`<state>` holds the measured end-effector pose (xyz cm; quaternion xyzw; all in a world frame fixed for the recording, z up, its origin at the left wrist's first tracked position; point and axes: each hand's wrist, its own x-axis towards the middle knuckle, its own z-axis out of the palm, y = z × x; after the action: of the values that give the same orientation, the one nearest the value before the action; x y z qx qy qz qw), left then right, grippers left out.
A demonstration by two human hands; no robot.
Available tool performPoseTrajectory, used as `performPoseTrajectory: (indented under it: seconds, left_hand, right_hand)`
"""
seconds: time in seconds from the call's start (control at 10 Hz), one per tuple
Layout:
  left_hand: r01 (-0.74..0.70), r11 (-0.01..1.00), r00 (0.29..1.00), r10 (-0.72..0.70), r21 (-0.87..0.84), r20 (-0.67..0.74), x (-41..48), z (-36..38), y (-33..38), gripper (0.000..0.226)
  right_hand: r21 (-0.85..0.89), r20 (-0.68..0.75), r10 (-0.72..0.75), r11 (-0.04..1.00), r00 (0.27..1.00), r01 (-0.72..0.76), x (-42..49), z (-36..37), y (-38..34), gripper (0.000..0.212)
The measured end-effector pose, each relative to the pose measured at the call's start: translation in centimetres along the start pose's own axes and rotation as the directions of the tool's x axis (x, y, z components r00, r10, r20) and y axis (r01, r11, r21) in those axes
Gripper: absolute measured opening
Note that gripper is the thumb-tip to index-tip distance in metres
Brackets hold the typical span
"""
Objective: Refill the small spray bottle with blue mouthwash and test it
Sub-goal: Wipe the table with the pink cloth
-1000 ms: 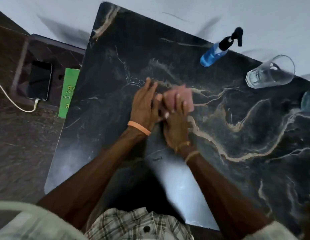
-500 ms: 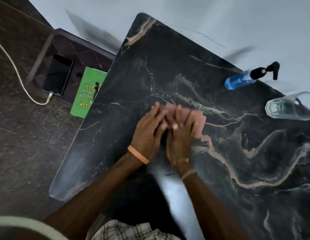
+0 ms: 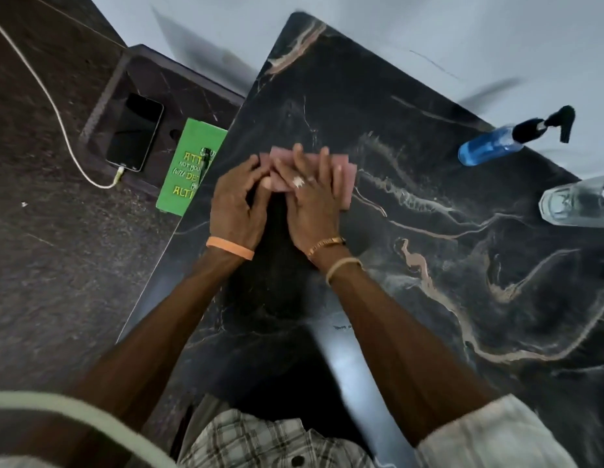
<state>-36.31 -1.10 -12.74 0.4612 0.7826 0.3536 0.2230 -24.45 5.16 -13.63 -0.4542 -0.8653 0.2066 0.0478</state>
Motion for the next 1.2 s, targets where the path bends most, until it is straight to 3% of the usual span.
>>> performPoseTrajectory:
  seconds: [0.1,0.2,0.3,0.4,0.5,0.6,0.7,0.8,0.9,1.0,1.1,1.2]
  left_hand:
    - [0.099,0.991,0.995,-0.101,-0.086,-0.025,-0.6,0.2,0.6,0.034]
    - [0.016,1.000,0.988,-0.018,0.016,0.152,-3.9,1.5,1.8,0.040]
    - [-0.278,0.942,0.915,0.201,0.186,0.351,-8.6,4.3,2.7,0.041]
    - [-0.343,0.906,0.887,0.225,0.249,0.404,-12.0,6.4,3.9,0.047]
    - [-0.170,0.971,0.950,0.116,0.169,0.291,-13.0,7.9,5.7,0.049]
    - [0.161,0.986,0.976,-0.154,-0.033,0.157,-13.0,8.5,7.5,0.050]
    - [0.118,0.988,0.968,-0.136,0.097,0.212,-16.0,9.6,8.9,0.052]
    - [-0.235,0.896,0.884,0.034,0.378,0.467,-22.0,11.8,10.2,0.059]
    - [-0.421,0.827,0.798,0.141,0.374,0.586,-26.5,15.1,12.2,0.061]
    - [-0.530,0.774,0.724,0.201,0.345,0.660,-28.6,18.0,14.5,0.058]
    - [-0.526,0.787,0.712,0.200,0.322,0.673,-29.6,20.2,16.2,0.051]
    - [-0.565,0.764,0.690,0.229,0.313,0.686,-29.7,21.0,16.8,0.047]
  right_hand:
    - [-0.006,0.055,-0.164,0.986,0.985,0.165,-3.0,1.7,-1.9,0.057]
    - [-0.015,0.165,-0.377,0.923,0.911,0.384,-12.2,1.0,1.0,0.050]
    - [-0.023,0.120,-0.268,0.962,0.956,0.272,-20.8,-0.8,7.5,0.047]
    - [-0.034,-0.113,0.239,0.969,0.964,-0.244,-23.2,-3.3,12.4,0.046]
    - [0.034,-0.172,0.369,0.929,0.913,-0.369,-17.9,-3.9,11.6,0.047]
    - [0.014,-0.007,0.004,1.000,1.000,-0.004,-16.0,-1.5,7.7,0.053]
    - [-0.027,0.149,-0.418,0.904,0.896,0.426,-23.7,-1.7,8.5,0.046]
    - [-0.005,0.197,-0.414,0.906,0.889,0.423,-33.0,-5.1,15.1,0.044]
    - [-0.122,0.348,-0.016,0.991,0.937,0.062,-38.8,-8.5,21.8,0.046]
    - [-0.240,0.142,0.330,0.926,0.933,-0.291,-41.4,-11.6,22.5,0.044]
    - [-0.161,-0.004,-0.062,0.985,0.998,0.060,-42.1,-12.2,18.8,0.042]
    - [-0.224,0.008,-0.030,0.974,1.000,0.031,-42.2,-10.0,20.3,0.044]
